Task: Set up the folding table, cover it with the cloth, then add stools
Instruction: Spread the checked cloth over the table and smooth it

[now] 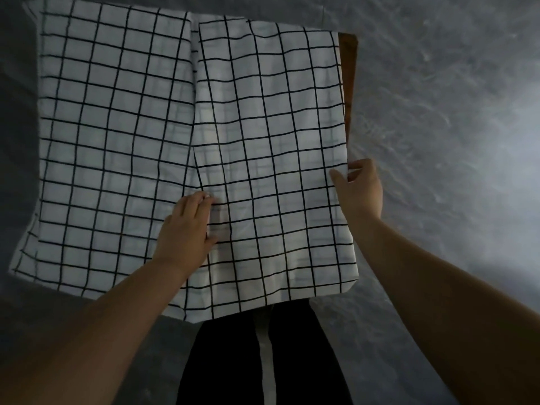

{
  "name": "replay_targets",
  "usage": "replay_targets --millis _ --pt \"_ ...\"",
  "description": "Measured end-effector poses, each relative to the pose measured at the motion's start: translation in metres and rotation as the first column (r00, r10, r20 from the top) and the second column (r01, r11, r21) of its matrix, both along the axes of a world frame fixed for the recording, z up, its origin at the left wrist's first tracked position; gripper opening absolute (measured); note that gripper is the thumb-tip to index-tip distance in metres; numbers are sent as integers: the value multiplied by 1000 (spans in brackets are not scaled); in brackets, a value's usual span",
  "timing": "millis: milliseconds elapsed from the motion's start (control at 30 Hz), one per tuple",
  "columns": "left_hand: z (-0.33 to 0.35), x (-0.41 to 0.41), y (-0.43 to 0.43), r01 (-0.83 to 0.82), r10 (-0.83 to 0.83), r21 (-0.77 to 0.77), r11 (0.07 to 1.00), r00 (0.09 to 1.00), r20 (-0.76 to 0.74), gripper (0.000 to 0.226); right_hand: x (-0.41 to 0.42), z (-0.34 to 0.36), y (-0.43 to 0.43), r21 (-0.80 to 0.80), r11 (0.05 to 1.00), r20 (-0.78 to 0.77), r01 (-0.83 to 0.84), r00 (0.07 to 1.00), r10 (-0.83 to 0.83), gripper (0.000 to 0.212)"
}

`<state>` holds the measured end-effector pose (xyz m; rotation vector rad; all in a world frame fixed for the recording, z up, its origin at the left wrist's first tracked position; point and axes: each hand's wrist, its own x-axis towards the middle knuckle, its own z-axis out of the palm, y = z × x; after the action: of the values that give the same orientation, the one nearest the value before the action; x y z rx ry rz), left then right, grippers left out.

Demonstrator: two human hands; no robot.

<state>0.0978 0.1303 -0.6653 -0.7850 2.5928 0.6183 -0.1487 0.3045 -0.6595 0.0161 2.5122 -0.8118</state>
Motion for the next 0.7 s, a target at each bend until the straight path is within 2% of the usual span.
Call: replay_targets --millis 67,200,333,500,567,700 --pt "0 0 -1 13 -13 -6 1000 1000 6 78 2 2 -3 -37 999 37 -27 999 28 15" --pt "1 7 -4 40 -40 -9 999 999 -7 78 1 11 -3 -82 997 7 13 1000 -13 34" --pt "4 12 -4 33 -34 -14 999 999 -7 84 -2 20 17 -120 988 -46 102 993 -108 27" --pt "5 11 1 115 -114 -19 993 993 12 77 5 26 66 -77 986 -70 150 985 -155 23" --pt "4 11 6 169 -168 -38 985 985 31 77 12 20 86 -51 982 -36 180 983 -181 30" --pt "1 9 14 178 -170 -57 982 978 121 88 26 7 108 27 983 76 179 981 -181 34"
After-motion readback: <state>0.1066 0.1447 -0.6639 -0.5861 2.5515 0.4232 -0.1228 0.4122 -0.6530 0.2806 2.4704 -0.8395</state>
